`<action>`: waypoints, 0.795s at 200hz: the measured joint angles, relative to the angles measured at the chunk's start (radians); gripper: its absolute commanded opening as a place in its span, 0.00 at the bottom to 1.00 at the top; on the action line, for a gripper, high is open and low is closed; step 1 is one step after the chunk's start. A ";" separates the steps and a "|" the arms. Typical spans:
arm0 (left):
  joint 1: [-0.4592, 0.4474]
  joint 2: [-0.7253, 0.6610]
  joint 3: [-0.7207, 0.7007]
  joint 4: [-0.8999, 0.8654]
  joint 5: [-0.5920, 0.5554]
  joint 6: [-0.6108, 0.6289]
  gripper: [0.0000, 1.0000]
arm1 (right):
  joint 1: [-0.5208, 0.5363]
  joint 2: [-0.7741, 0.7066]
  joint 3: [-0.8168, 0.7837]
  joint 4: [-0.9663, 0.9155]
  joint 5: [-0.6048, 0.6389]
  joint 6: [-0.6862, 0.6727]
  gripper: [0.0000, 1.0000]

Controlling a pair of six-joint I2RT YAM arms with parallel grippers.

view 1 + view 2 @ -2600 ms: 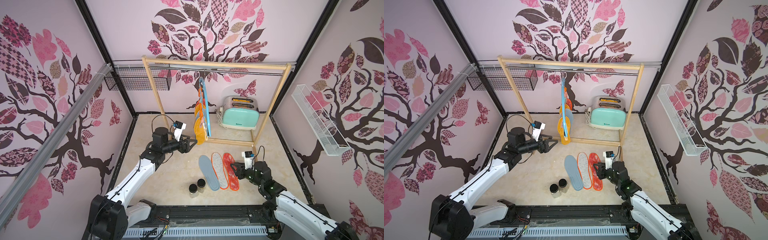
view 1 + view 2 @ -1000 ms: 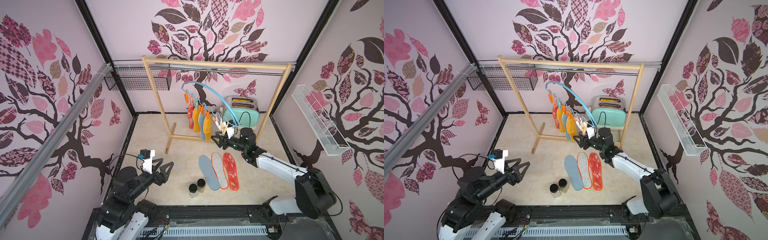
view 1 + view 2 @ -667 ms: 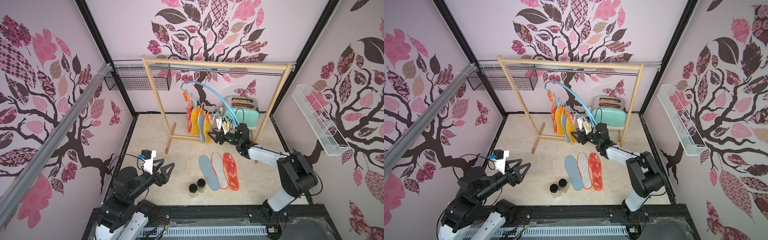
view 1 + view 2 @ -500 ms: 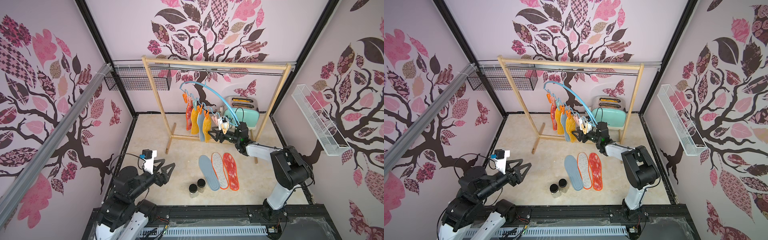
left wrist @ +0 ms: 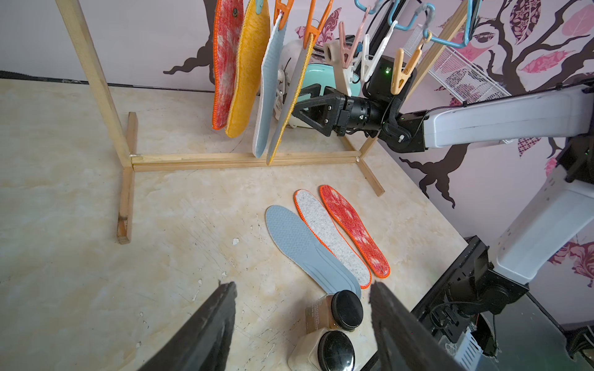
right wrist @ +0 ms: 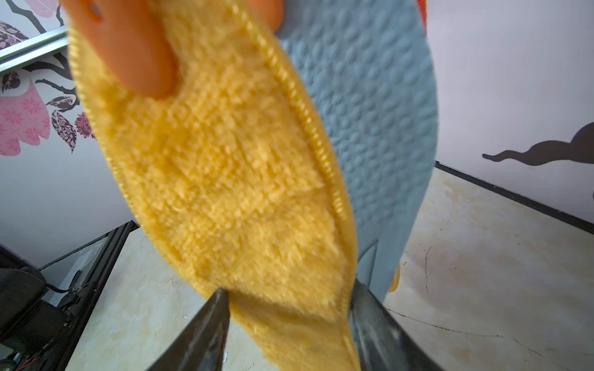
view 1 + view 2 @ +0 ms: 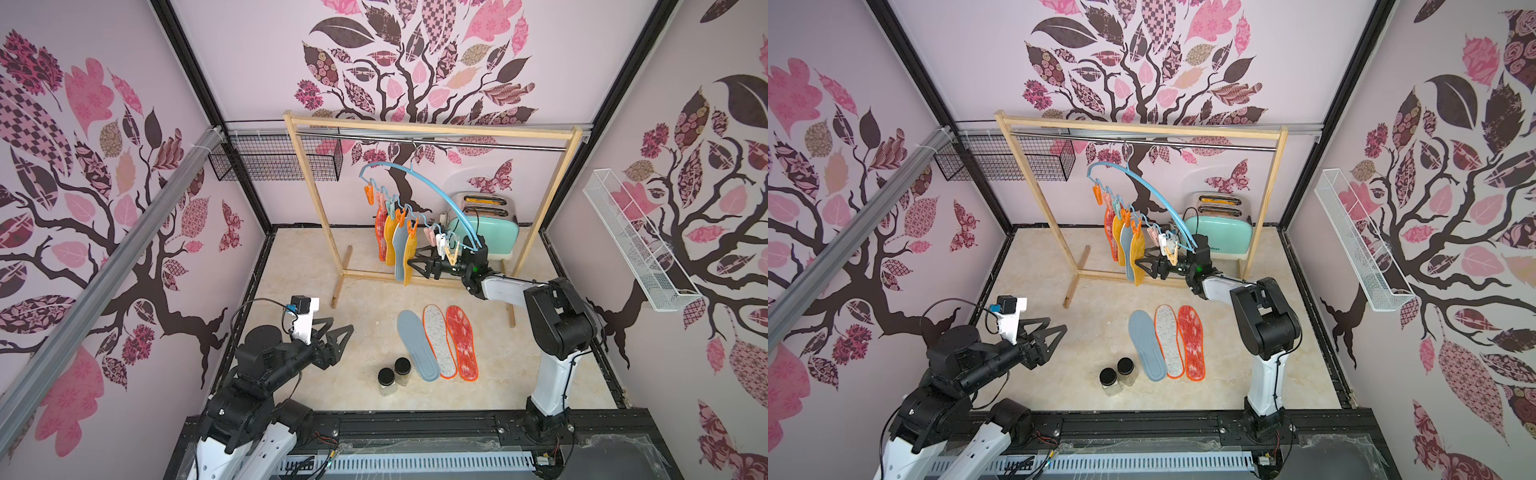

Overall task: Take the shoe insoles off the hanger
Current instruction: Remove the insole from the hanger.

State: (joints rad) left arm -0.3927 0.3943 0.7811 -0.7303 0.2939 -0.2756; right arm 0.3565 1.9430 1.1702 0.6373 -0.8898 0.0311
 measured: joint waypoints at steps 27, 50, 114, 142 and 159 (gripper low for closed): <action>0.000 0.000 0.000 0.000 0.003 0.000 0.70 | 0.000 0.024 0.014 0.000 -0.029 -0.007 0.59; 0.000 0.000 0.000 0.000 0.001 0.000 0.70 | 0.000 0.026 0.014 0.010 -0.049 -0.008 0.50; 0.000 0.023 0.000 0.000 0.003 0.006 0.70 | 0.000 0.026 0.012 0.022 -0.098 0.031 0.21; 0.000 0.019 0.000 0.000 0.003 0.007 0.70 | 0.000 0.025 0.009 0.021 -0.113 0.045 0.15; 0.000 0.019 0.000 0.000 0.003 0.007 0.70 | 0.000 0.025 0.005 0.021 -0.120 0.054 0.09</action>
State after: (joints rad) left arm -0.3927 0.4129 0.7807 -0.7303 0.2966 -0.2684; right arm 0.3561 1.9682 1.1748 0.6579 -1.0096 0.0853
